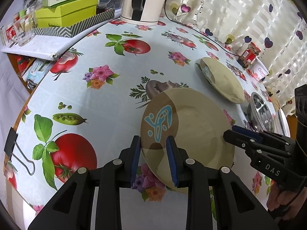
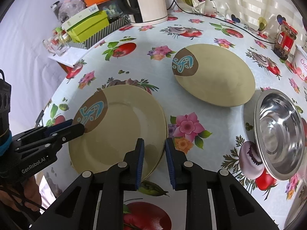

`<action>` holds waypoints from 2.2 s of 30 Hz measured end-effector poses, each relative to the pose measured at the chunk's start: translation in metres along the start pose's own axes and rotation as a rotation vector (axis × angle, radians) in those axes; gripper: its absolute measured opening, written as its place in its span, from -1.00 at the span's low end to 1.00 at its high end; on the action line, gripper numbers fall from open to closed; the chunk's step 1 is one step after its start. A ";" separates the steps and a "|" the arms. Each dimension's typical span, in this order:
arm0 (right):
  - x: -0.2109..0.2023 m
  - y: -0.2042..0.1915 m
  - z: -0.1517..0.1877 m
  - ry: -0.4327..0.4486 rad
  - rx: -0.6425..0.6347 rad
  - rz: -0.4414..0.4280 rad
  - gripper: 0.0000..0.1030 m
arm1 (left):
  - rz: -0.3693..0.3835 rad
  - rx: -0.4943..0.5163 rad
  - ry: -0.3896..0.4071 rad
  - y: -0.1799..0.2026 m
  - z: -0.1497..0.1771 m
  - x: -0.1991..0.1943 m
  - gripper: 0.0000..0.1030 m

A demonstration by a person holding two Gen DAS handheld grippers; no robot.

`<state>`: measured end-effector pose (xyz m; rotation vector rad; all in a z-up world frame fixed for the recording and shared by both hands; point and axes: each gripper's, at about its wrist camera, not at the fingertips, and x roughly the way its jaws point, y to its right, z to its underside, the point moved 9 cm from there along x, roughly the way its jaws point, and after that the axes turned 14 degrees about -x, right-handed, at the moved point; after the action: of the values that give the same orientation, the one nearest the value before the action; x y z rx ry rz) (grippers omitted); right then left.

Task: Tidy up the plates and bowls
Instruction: 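Lift the beige plate with the left gripper, tilting it up, then carry the held plate with the left gripper toward another beige plate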

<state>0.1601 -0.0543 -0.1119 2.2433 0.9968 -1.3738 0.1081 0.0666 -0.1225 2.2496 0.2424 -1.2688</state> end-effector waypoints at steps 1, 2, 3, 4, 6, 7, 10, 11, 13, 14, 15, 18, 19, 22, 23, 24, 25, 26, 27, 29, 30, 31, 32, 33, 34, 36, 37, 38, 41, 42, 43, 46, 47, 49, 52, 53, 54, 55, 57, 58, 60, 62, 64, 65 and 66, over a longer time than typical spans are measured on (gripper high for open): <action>0.000 0.000 0.000 0.001 0.003 -0.003 -0.57 | 0.001 -0.001 0.001 0.000 0.000 -0.001 -0.46; -0.001 0.000 0.000 0.001 0.005 -0.004 -0.57 | 0.006 -0.007 0.006 -0.001 -0.002 -0.003 -0.46; -0.002 0.001 0.000 0.004 0.007 -0.002 -0.57 | 0.008 -0.008 0.012 -0.001 -0.003 -0.005 -0.46; -0.004 0.001 0.000 0.008 0.008 0.003 -0.56 | 0.008 -0.009 0.019 -0.001 -0.004 -0.008 -0.46; -0.010 0.003 -0.001 0.022 0.013 0.008 -0.55 | 0.012 -0.011 0.031 0.001 -0.007 -0.013 -0.46; -0.013 0.004 -0.002 0.026 0.016 0.012 -0.52 | 0.015 -0.011 0.036 0.002 -0.008 -0.016 -0.46; -0.022 0.004 -0.003 0.041 0.005 0.010 -0.42 | 0.027 -0.002 0.053 0.008 -0.011 -0.025 -0.46; -0.026 0.004 -0.004 0.047 -0.003 0.019 -0.40 | 0.034 0.005 0.056 0.012 -0.012 -0.027 -0.46; -0.034 0.005 -0.005 0.059 -0.003 0.023 -0.30 | 0.043 0.013 0.058 0.018 -0.013 -0.030 -0.46; -0.038 0.005 -0.005 0.066 -0.003 0.024 -0.28 | 0.047 0.018 0.059 0.022 -0.013 -0.031 -0.46; -0.041 0.005 -0.006 0.074 -0.005 0.025 -0.27 | 0.051 0.024 0.060 0.026 -0.014 -0.033 -0.46; -0.053 0.006 -0.009 0.096 -0.009 0.039 -0.27 | 0.067 0.036 0.060 0.036 -0.015 -0.036 -0.46; -0.056 0.007 -0.009 0.100 -0.009 0.042 -0.27 | 0.070 0.040 0.062 0.040 -0.015 -0.037 -0.46; -0.063 0.010 -0.011 0.112 -0.005 0.044 -0.27 | 0.080 0.051 0.069 0.049 -0.018 -0.041 -0.46; -0.066 0.012 -0.011 0.115 -0.002 0.045 -0.27 | 0.084 0.054 0.071 0.051 -0.019 -0.042 -0.46; -0.067 0.013 -0.011 0.117 0.000 0.047 -0.27 | 0.087 0.057 0.073 0.054 -0.020 -0.043 -0.46; -0.069 0.014 -0.011 0.118 0.002 0.046 -0.27 | 0.089 0.060 0.075 0.056 -0.021 -0.043 -0.46; -0.070 0.015 -0.012 0.120 0.001 0.045 -0.27 | 0.092 0.063 0.076 0.058 -0.022 -0.044 -0.46; -0.071 0.016 -0.012 0.122 0.000 0.045 -0.27 | 0.095 0.066 0.076 0.061 -0.023 -0.044 -0.46; -0.074 0.018 -0.014 0.125 -0.001 0.046 -0.27 | 0.099 0.071 0.074 0.065 -0.025 -0.043 -0.46; -0.075 0.019 -0.014 0.126 -0.002 0.045 -0.27 | 0.100 0.073 0.074 0.067 -0.026 -0.043 -0.46; -0.075 0.020 -0.015 0.126 -0.004 0.044 -0.27 | 0.102 0.075 0.073 0.069 -0.026 -0.042 -0.46; -0.076 0.021 -0.016 0.126 -0.006 0.045 -0.27 | 0.104 0.077 0.071 0.071 -0.027 -0.042 -0.46; -0.077 0.023 -0.017 0.126 -0.007 0.049 -0.27 | 0.106 0.078 0.070 0.073 -0.028 -0.041 -0.46; -0.077 0.025 -0.017 0.127 -0.006 0.050 -0.27 | 0.107 0.080 0.068 0.076 -0.029 -0.040 -0.46; -0.078 0.029 -0.018 0.127 -0.004 0.052 -0.27 | 0.110 0.087 0.067 0.080 -0.030 -0.039 -0.46; -0.078 0.032 -0.019 0.128 -0.003 0.057 -0.27 | 0.110 0.092 0.068 0.083 -0.031 -0.038 -0.46; -0.079 0.034 -0.019 0.128 -0.002 0.060 -0.27 | 0.110 0.095 0.068 0.085 -0.032 -0.038 -0.46; -0.080 0.042 -0.022 0.129 0.005 0.063 -0.27 | 0.115 0.101 0.064 0.092 -0.035 -0.035 -0.46; -0.080 0.045 -0.023 0.129 0.006 0.064 -0.27 | 0.116 0.102 0.063 0.094 -0.036 -0.033 -0.46; -0.081 0.048 -0.024 0.130 0.007 0.066 -0.27 | 0.116 0.104 0.061 0.096 -0.037 -0.032 -0.46; -0.082 0.057 -0.028 0.131 0.008 0.078 -0.27 | 0.117 0.112 0.054 0.101 -0.040 -0.027 -0.46; -0.082 0.059 -0.029 0.132 0.008 0.081 -0.27 | 0.118 0.115 0.052 0.103 -0.041 -0.025 -0.46; -0.083 0.065 -0.032 0.133 0.011 0.083 -0.27 | 0.114 0.118 0.052 0.104 -0.044 -0.022 -0.46; -0.081 0.074 -0.036 0.132 0.017 0.087 -0.27 | 0.114 0.118 0.047 0.108 -0.048 -0.016 -0.46; -0.080 0.078 -0.037 0.132 0.021 0.087 -0.27 | 0.113 0.119 0.044 0.109 -0.050 -0.013 -0.46; -0.079 0.081 -0.038 0.131 0.024 0.086 -0.27 | 0.113 0.118 0.041 0.110 -0.051 -0.011 -0.46; -0.078 0.085 -0.040 0.129 0.028 0.085 -0.27 | 0.116 0.117 0.036 0.111 -0.053 -0.009 -0.46; -0.075 0.093 -0.041 0.122 0.040 0.086 -0.27 | 0.125 0.112 0.023 0.113 -0.056 -0.003 -0.46; -0.073 0.099 -0.043 0.119 0.046 0.086 -0.27 | 0.126 0.110 0.015 0.114 -0.058 0.001 -0.46; -0.070 0.106 -0.045 0.112 0.054 0.089 -0.27 | 0.126 0.106 0.007 0.116 -0.061 0.007 -0.46; -0.066 0.115 -0.048 0.104 0.063 0.090 -0.27 | 0.128 0.105 0.000 0.119 -0.064 0.013 -0.46; -0.061 0.122 -0.051 0.095 0.071 0.091 -0.27 | 0.129 0.102 -0.011 0.122 -0.067 0.020 -0.46; -0.058 0.126 -0.052 0.088 0.075 0.091 -0.27 | 0.128 0.101 -0.017 0.124 -0.068 0.024 -0.46; -0.056 0.130 -0.054 0.085 0.079 0.089 -0.27 | 0.126 0.100 -0.021 0.125 -0.069 0.027 -0.46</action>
<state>0.2702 -0.1359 -0.0473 2.3915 0.8723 -1.3110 0.2241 -0.0035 -0.0707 2.2952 0.0292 -1.2619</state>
